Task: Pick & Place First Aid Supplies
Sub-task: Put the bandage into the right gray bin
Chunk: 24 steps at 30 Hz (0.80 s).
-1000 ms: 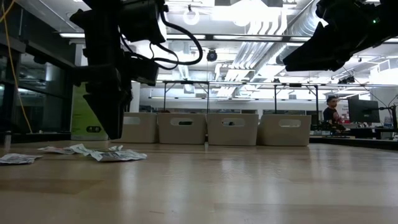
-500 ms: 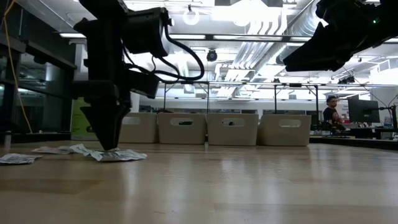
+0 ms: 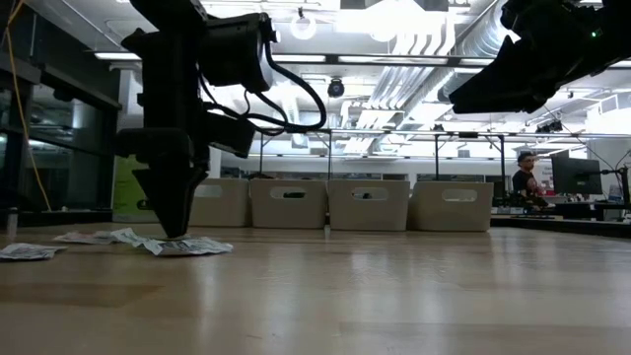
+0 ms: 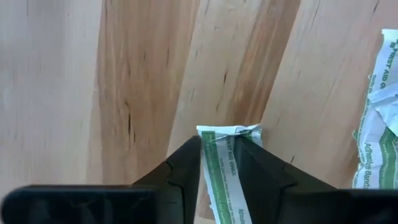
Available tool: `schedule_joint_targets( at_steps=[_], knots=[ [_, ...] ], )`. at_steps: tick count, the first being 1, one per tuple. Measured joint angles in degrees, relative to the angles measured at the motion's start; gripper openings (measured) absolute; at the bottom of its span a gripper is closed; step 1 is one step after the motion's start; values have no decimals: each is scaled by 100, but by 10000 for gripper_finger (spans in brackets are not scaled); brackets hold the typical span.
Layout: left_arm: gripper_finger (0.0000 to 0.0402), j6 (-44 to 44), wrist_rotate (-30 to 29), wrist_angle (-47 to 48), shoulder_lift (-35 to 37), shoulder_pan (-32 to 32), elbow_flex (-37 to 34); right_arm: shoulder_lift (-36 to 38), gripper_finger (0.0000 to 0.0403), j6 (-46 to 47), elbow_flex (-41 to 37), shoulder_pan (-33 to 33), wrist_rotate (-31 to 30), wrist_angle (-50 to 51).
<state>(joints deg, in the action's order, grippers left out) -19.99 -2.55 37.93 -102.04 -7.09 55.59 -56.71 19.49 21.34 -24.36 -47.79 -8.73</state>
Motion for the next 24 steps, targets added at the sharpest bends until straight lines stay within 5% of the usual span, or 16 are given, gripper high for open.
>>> schedule_joint_targets(
  at_steps=[9, 20, 24],
  knots=[
    [9, 17, -61, -20, 0, 0, -7, 0, 247, 0, 0, 0, 0, 4],
    [2, 57, -232, 146, 333, -11, 211, 0, 247, 0, 0, 0, 0, 19],
    [1, 276, -840, -28, 469, -14, 544, 0, 247, 0, 0, 0, -3, 38]
  ],
)
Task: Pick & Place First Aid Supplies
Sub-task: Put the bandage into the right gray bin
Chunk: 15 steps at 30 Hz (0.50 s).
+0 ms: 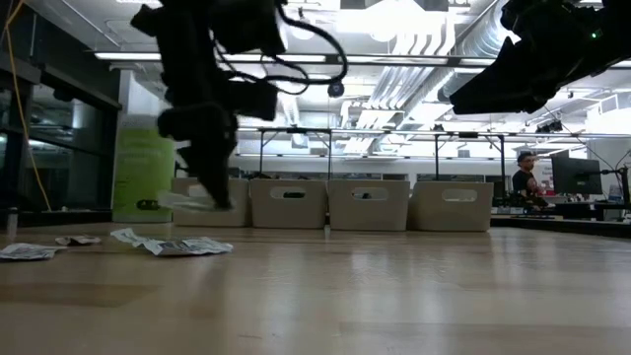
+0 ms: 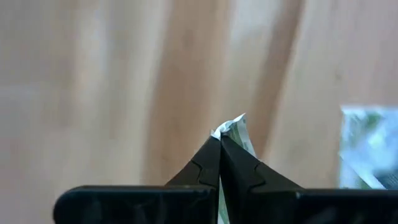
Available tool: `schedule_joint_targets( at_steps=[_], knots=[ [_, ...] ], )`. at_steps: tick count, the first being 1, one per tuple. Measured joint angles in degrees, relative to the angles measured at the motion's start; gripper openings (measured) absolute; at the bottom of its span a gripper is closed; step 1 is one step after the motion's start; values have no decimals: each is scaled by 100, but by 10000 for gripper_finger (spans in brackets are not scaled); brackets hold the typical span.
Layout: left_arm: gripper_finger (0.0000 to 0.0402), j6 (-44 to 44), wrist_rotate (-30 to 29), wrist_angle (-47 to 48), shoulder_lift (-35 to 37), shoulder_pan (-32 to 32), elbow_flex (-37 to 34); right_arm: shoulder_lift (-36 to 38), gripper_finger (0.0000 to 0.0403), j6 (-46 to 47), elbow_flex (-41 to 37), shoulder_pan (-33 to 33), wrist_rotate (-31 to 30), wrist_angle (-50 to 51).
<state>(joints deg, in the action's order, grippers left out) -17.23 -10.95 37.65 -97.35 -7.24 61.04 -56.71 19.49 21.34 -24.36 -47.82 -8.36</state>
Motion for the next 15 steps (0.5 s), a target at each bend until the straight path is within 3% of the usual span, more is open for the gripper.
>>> schedule_joint_targets(
  at_steps=[3, 9, 15],
  knots=[
    [1, 281, -477, -183, -8, 6, 161, 0, 247, 0, 0, 0, -15, 2],
    [0, 1052, -1570, -1452, -1, 6, 360, 0, 247, 0, 0, 0, -39, 2],
    [0, 1818, -1845, -2885, 3, 12, 385, 0, 247, 4, 0, 0, -191, -5]
  ],
)
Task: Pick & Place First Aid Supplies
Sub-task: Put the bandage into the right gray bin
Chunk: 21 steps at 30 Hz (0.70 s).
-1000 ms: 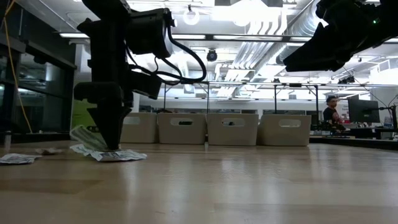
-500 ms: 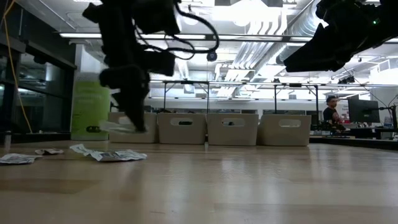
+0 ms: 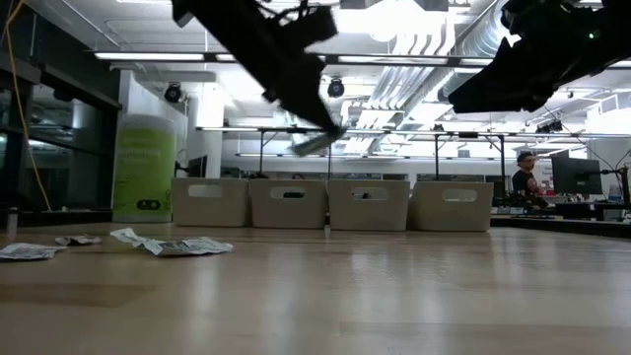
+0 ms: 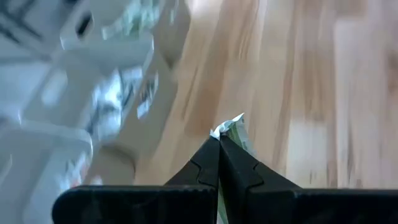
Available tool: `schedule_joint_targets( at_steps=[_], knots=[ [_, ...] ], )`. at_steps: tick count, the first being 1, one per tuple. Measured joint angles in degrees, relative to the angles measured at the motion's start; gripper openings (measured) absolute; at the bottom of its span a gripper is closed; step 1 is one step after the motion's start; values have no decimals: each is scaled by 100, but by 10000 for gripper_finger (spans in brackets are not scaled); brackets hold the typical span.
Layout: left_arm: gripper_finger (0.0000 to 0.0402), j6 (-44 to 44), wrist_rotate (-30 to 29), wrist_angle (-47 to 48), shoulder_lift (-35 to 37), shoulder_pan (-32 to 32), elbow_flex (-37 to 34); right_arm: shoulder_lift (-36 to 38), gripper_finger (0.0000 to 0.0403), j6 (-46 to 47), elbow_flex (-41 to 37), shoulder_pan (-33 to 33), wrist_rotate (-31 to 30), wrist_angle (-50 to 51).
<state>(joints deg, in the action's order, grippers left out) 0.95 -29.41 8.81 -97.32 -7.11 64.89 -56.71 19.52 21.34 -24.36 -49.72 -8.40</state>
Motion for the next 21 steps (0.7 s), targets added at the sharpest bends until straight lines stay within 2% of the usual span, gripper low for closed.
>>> schedule_joint_targets(
  at_steps=[3, 8, 13, 17, 21],
  knots=[
    [0, 340, -67, -624, 2, -2, 0, -2, 247, -37, 0, 0, -6, -169],
    [0, 1116, -569, -2031, 2, -2, 0, -2, 247, -333, 0, 0, 54, -790],
    [0, 1846, -555, -3539, 11, 0, 2, -144, 247, -703, 0, 20, -3, -1574],
    [0, 2031, -374, -4035, 11, 0, 2, -478, 247, -1110, 0, 228, 180, -2395],
    [0, 2044, -323, -4154, 11, 2, 2, -962, 247, -1510, 0, 559, 756, -3554]
  ],
)
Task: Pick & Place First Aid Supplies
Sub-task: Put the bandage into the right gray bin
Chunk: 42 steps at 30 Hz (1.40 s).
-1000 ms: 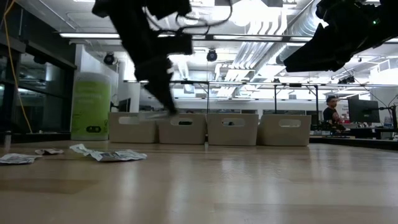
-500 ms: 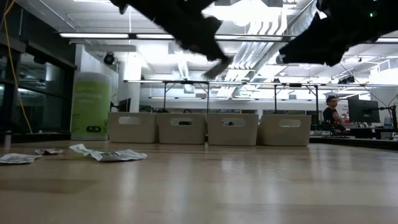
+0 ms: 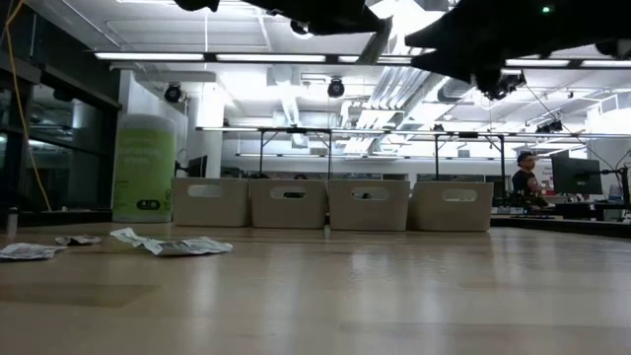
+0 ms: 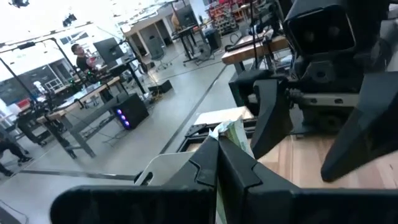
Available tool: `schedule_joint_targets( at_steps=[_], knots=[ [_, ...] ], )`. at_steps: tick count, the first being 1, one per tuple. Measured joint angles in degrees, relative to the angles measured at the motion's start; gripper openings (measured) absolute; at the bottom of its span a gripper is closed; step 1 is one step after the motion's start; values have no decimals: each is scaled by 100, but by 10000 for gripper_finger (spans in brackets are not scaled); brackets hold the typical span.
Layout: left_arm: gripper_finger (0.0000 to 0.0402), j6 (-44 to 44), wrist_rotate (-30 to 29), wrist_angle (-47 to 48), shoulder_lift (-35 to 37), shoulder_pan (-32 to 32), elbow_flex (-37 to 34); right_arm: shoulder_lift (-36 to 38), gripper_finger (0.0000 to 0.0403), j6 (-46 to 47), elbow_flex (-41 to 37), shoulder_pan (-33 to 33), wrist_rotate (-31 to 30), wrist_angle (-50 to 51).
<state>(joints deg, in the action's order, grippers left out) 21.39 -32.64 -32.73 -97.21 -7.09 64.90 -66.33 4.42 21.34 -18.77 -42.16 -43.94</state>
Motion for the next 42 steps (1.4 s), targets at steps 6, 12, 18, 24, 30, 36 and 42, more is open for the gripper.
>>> schedule_joint_targets(
  at_steps=[6, 12, 18, 24, 30, 36, 42],
  knots=[
    [0, 0, 13, -18, 2, 0, 0, -715, 247, -52, 0, 459, 710, -1297],
    [0, 0, 13, -22, 2, 0, 0, -1363, 247, 7, 24, 890, 1563, -2418],
    [0, 0, 13, -22, 2, 0, 0, -1801, 247, 99, 337, 1179, 1855, -2457],
    [0, 2, 13, -9, 4, 0, 0, -1922, 221, 110, 454, 1240, 1823, -2389],
    [0, 101, 11, -7, 4, 0, 0, -1879, 134, 110, 428, 1240, 1642, -2284],
    [0, 91, 10, 29, 5, 0, 2, -1879, 25, 64, 428, 1237, 1607, -2144],
    [18, 163, -95, 55, 7, 0, 2, -1879, 4, 111, 428, 1237, 1598, -2059]
  ],
)
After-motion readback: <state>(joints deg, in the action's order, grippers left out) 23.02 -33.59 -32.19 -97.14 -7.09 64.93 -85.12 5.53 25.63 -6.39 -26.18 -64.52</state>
